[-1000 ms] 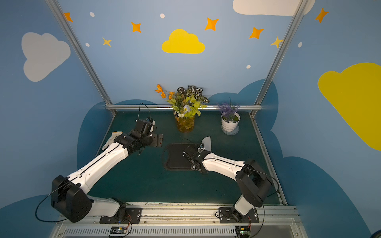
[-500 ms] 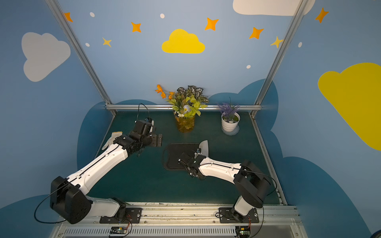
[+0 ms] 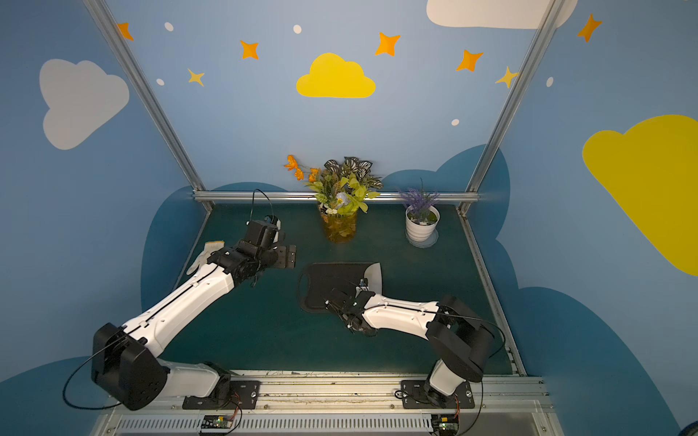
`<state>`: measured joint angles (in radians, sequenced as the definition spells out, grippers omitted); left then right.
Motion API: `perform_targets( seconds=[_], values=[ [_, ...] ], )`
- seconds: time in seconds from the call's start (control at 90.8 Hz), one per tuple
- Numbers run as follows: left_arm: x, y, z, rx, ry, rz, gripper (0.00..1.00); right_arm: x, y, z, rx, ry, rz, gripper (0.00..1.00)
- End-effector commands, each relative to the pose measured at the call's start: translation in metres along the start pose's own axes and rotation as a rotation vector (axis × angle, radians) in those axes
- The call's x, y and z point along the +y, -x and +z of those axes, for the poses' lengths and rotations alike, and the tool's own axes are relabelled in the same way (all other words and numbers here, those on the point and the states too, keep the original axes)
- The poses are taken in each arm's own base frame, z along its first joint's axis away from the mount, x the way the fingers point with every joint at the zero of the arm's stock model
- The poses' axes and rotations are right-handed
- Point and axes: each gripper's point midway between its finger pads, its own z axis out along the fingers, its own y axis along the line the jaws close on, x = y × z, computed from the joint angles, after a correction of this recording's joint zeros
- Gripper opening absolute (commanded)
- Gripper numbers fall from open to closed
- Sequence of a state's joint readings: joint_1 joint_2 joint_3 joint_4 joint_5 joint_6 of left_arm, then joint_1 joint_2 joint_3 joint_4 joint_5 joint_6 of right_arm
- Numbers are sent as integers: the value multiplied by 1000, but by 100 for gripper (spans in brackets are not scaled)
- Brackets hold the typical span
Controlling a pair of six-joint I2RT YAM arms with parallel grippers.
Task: Align the knife with the edge of the cutting board
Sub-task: Place the knife at the edge of the cutting board.
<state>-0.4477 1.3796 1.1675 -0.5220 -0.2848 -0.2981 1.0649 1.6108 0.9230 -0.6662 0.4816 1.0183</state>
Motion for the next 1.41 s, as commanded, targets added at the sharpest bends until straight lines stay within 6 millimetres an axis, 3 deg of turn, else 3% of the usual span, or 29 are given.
perform_targets(
  seconds=[0.0, 0.573, 0.881, 1.123, 1.398],
  values=[
    [1, 4, -3, -20, -8, 2, 100, -3, -2, 4, -15, -23, 4, 0],
    [0, 3, -1, -16, -19, 2, 100, -4, -15, 14, 2, -33, -7, 0],
    [-2, 2, 1, -11, -31, 5, 100, -3, -17, 15, 3, -21, -2, 27],
    [-1, 2, 1, -10, -29, 5, 100, -4, -17, 16, 4, -18, -1, 34],
    [-1, 1, 2, -8, -27, 8, 100, -5, -20, 16, 7, -12, -1, 49]
  ],
)
